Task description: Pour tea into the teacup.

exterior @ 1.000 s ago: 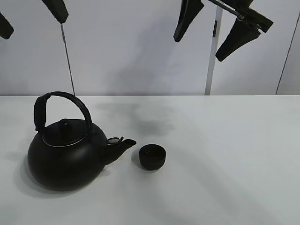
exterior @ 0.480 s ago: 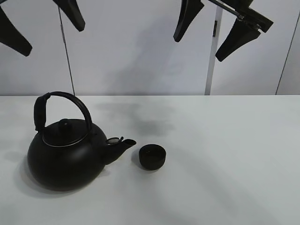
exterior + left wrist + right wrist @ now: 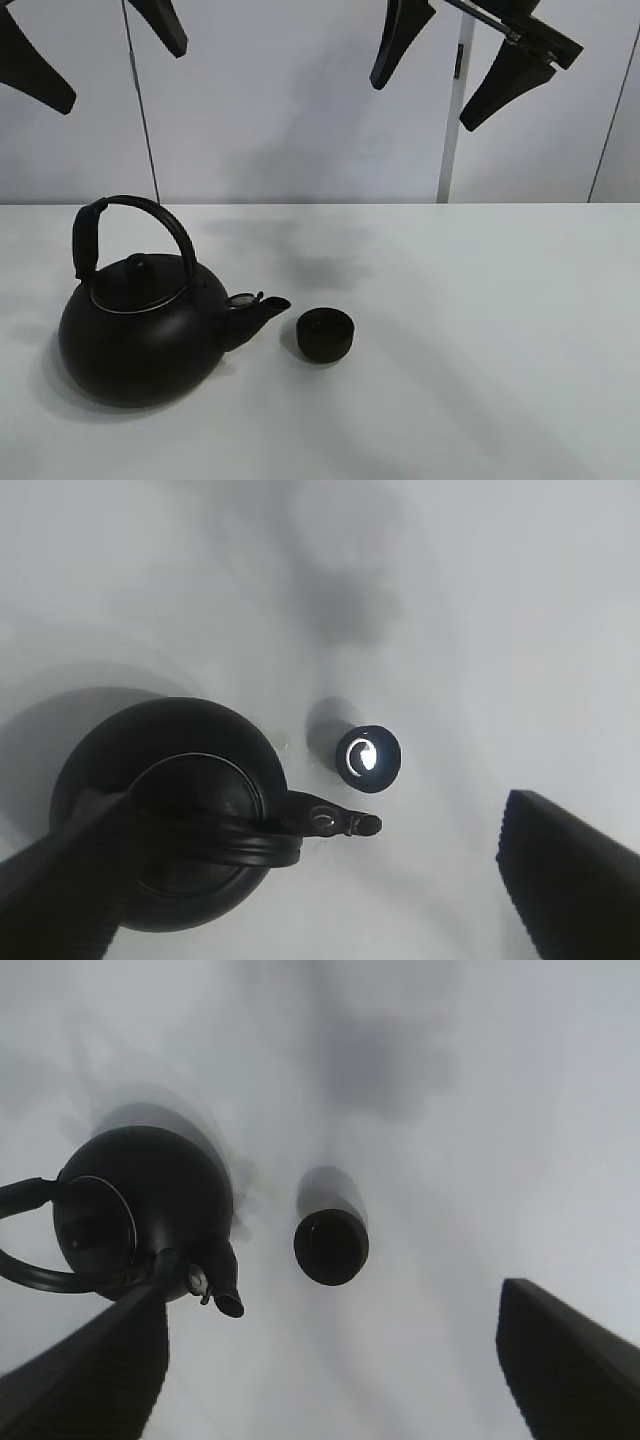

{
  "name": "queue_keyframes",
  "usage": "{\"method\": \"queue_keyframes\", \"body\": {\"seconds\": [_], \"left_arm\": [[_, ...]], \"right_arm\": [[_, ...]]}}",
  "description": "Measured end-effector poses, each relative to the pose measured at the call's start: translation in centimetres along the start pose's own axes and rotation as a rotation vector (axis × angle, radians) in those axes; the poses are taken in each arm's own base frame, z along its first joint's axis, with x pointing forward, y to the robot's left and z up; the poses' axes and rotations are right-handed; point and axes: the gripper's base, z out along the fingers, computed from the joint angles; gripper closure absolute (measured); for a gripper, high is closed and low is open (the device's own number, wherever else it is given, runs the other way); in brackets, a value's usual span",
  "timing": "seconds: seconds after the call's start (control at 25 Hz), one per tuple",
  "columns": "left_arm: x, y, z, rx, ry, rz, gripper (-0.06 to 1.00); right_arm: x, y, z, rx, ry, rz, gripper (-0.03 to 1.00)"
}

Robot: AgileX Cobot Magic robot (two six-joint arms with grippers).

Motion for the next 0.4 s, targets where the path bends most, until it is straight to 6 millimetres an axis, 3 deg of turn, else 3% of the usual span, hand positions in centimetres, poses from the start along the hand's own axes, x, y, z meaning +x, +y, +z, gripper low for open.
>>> {"method": "queue_keyframes", "body": {"seconds": [0.4], "left_arm": [[-0.02, 0.00, 0.00, 0.000, -0.003, 0.000, 0.25]], "right_arm": [[0.01, 0.02, -0.05, 0.000, -0.001, 0.000, 0.36]]}}
